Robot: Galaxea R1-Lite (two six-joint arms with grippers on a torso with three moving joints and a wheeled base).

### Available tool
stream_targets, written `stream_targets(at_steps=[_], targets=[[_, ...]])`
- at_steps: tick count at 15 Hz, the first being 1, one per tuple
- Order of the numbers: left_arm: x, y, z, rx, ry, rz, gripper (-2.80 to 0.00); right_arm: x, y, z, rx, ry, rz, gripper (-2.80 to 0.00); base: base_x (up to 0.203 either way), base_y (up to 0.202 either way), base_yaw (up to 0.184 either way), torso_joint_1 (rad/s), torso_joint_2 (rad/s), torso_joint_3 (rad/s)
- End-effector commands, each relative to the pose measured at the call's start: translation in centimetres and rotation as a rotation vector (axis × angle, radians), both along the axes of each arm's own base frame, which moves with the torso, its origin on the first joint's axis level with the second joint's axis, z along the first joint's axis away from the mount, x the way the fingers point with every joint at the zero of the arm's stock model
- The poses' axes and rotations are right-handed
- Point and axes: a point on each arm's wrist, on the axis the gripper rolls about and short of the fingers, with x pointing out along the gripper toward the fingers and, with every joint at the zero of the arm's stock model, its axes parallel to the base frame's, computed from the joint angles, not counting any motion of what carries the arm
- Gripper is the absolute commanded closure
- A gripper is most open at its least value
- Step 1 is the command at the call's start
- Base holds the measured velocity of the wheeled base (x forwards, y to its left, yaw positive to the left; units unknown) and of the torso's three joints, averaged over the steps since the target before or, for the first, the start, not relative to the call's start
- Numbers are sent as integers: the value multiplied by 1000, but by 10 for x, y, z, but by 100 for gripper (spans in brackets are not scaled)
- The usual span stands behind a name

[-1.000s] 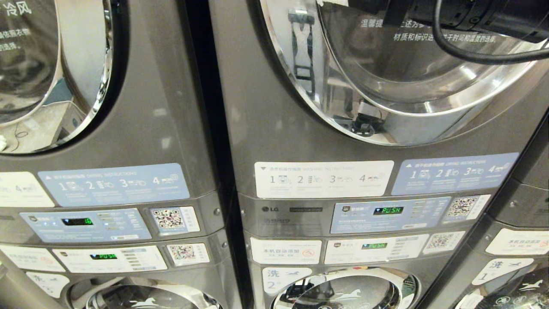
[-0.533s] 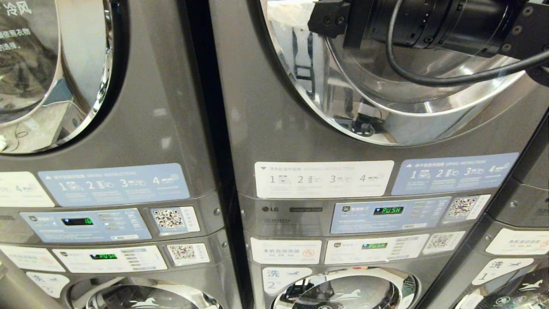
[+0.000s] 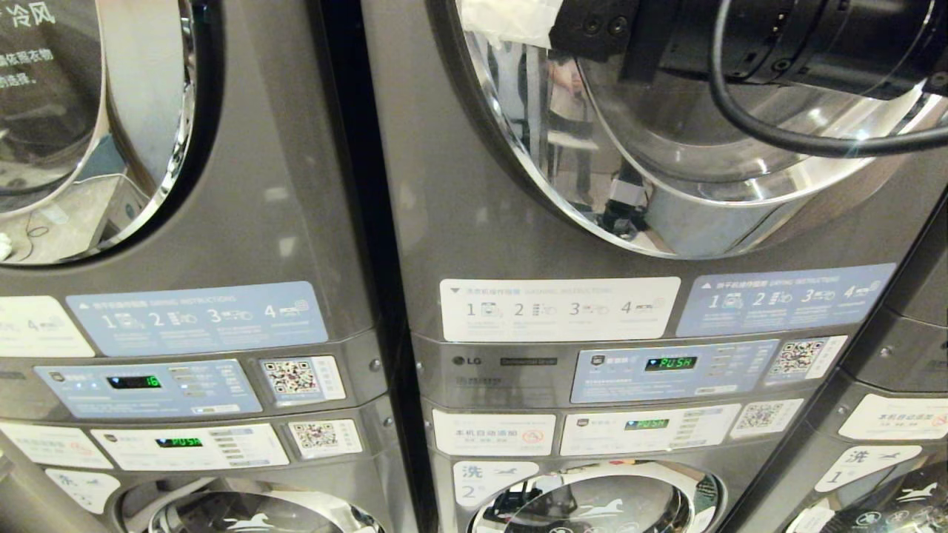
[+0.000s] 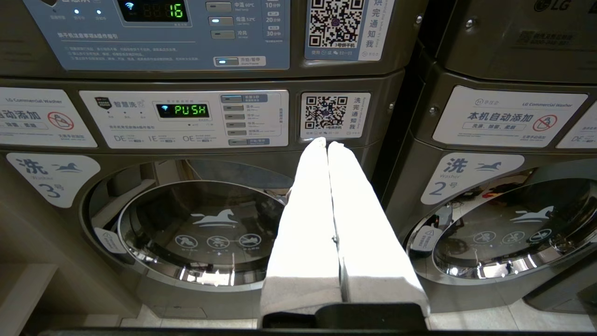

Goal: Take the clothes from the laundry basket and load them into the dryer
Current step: Open the dryer

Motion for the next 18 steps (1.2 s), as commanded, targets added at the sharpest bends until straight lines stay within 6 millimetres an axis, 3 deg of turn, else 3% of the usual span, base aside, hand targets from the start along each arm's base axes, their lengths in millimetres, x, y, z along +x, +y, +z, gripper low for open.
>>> stream_targets(at_steps=[1, 8, 11, 13, 18], targets=[[0, 0, 0, 0, 1, 1, 0, -35, -22, 7, 4, -2, 34, -280, 0, 0, 0, 0, 0, 0], [0, 0, 0, 0, 1, 1, 0, -150, -97, 4, 31, 106, 252, -280, 0, 0, 0, 0, 0, 0], [0, 0, 0, 0, 1, 1, 0, -195, -130, 3, 75, 159, 261, -280, 0, 0, 0, 0, 0, 0], [0, 0, 0, 0, 1, 1, 0, -204, -138, 4, 135, 212, 184, -280, 0, 0, 0, 0, 0, 0], [0, 0, 0, 0, 1, 1, 0, -209, -142, 4, 141, 204, 181, -280, 0, 0, 0, 0, 0, 0]])
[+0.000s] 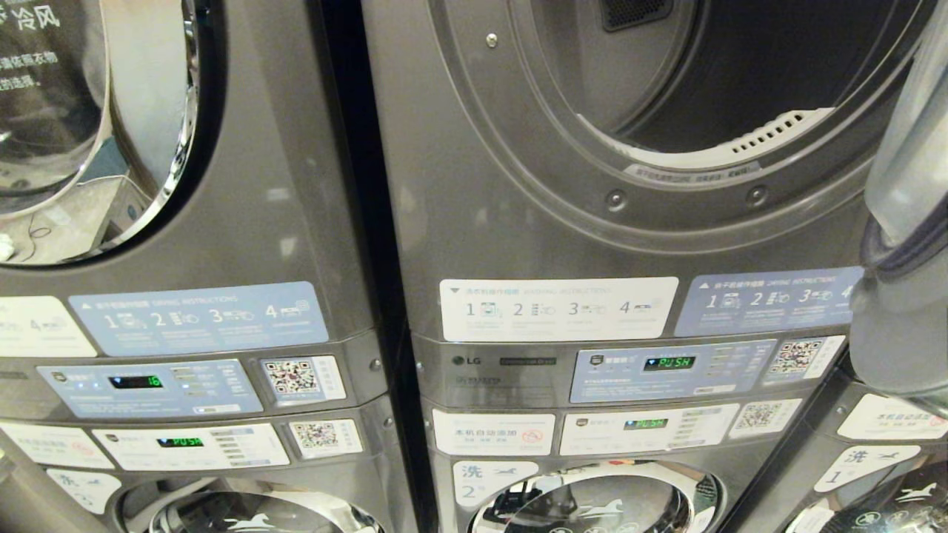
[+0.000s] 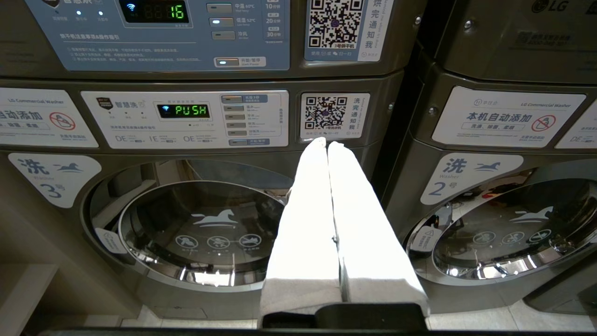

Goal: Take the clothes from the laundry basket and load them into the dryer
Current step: Open the dryer

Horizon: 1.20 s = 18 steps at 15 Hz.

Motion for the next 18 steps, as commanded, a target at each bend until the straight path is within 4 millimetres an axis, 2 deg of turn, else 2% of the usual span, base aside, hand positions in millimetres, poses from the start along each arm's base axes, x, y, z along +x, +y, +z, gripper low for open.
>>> stream_targets(at_steps=[1, 3, 5, 9, 12, 14, 17, 18], targets=[[0, 0, 0, 0, 1, 1, 0, -5, -4, 1, 9, -11, 2, -280, 0, 0, 0, 0, 0, 0], [0, 0, 0, 0, 1, 1, 0, -13, -10, 1, 24, -24, -18, -280, 0, 0, 0, 0, 0, 0], [0, 0, 0, 0, 1, 1, 0, -31, -24, -5, 41, -14, -60, -280, 0, 0, 0, 0, 0, 0], [0, 0, 0, 0, 1, 1, 0, -72, -54, -39, 34, 17, -101, -280, 0, 0, 0, 0, 0, 0], [0, 0, 0, 0, 1, 1, 0, -76, -59, -83, 18, 129, -332, -280, 0, 0, 0, 0, 0, 0], [0, 0, 0, 0, 1, 1, 0, -72, -58, -124, -10, 233, -572, -280, 0, 0, 0, 0, 0, 0], [0, 0, 0, 0, 1, 1, 0, -77, -57, -182, 13, 366, -882, -280, 0, 0, 0, 0, 0, 0], [0, 0, 0, 0, 1, 1, 0, -81, -56, -199, 25, 402, -966, 0, 0, 0, 0, 0, 0, 0]])
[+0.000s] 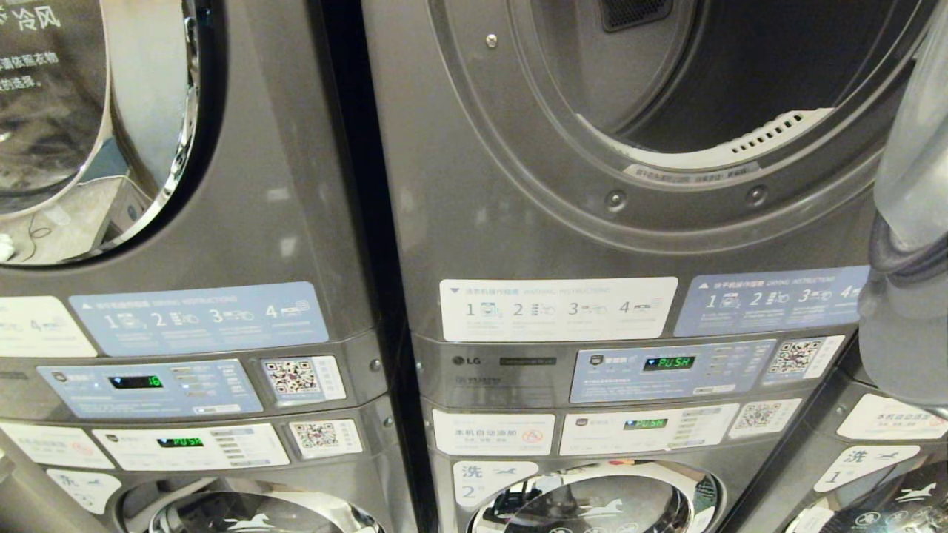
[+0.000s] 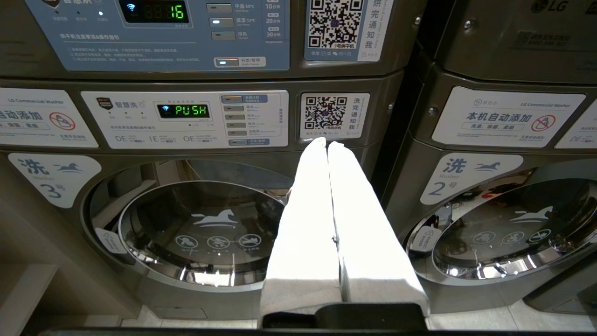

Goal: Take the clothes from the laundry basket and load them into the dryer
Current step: Open the dryer

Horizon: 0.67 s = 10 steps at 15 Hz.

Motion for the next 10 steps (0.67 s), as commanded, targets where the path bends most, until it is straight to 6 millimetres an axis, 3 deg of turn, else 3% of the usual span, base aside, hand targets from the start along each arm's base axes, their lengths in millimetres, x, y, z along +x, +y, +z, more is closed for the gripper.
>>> stream_targets(at_steps=[1, 4, 7, 10], targets=[[0, 0, 0, 0, 1, 1, 0, -12, 0, -42, 13, 40, -170, 0, 0, 0, 0, 0, 0, 0], [0, 0, 0, 0, 1, 1, 0, 1, -3, -86, -78, 171, -411, 0, 0, 0, 0, 0, 0, 0], [0, 0, 0, 0, 1, 1, 0, 13, -4, -139, -174, 267, -482, 0, 0, 0, 0, 0, 0, 0], [0, 0, 0, 0, 1, 1, 0, 18, 1, -147, -274, 175, -349, 0, 0, 0, 0, 0, 0, 0]])
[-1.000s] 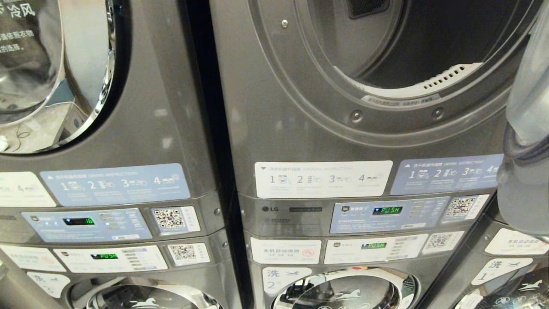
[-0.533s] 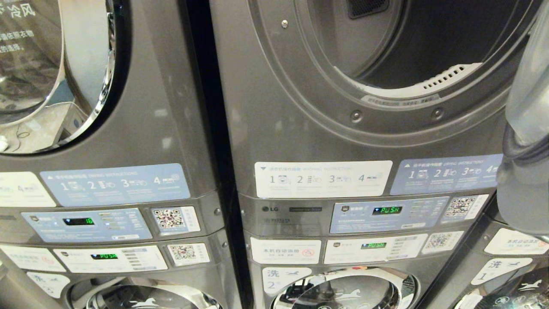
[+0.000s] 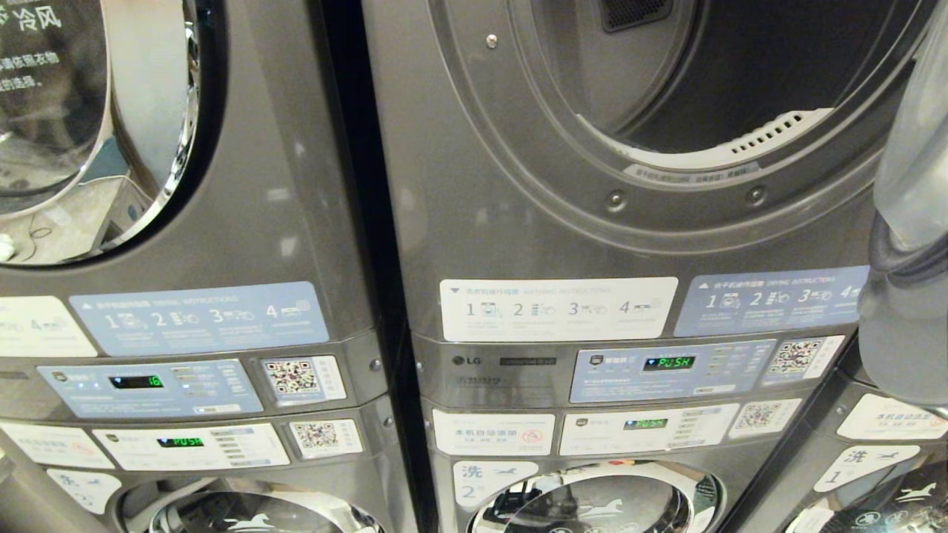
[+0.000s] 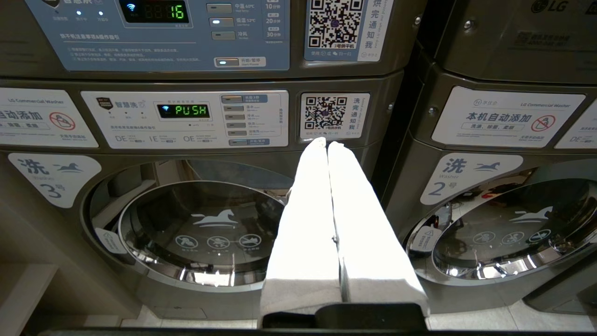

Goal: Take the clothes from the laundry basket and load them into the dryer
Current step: Open the dryer

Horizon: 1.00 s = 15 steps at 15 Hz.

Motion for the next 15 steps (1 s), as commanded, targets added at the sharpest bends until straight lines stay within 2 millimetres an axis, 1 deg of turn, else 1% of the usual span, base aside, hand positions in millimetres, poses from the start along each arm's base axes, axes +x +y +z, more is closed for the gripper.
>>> stream_targets(at_steps=[1, 2, 3, 6, 8, 15], targets=[[0, 0, 0, 0, 1, 1, 0, 1, 2, -5, -127, -59, 77, 0, 0, 0, 0, 0, 0, 0], [0, 0, 0, 0, 1, 1, 0, -1, 2, -5, -195, -96, 88, 0, 0, 0, 0, 0, 0, 0], [0, 0, 0, 0, 1, 2, 0, -5, 2, -5, -219, -136, 74, 0, 0, 0, 0, 0, 0, 0], [0, 0, 0, 0, 1, 1, 0, -21, 2, -13, -244, -280, 19, 0, 0, 0, 0, 0, 0, 0], [0, 0, 0, 0, 1, 1, 0, -21, 2, -16, -250, -256, -8, 0, 0, 0, 0, 0, 0, 0], [0, 0, 0, 1, 1, 0, 0, -21, 1, -16, -243, -257, -13, 0, 0, 0, 0, 0, 0, 0]])
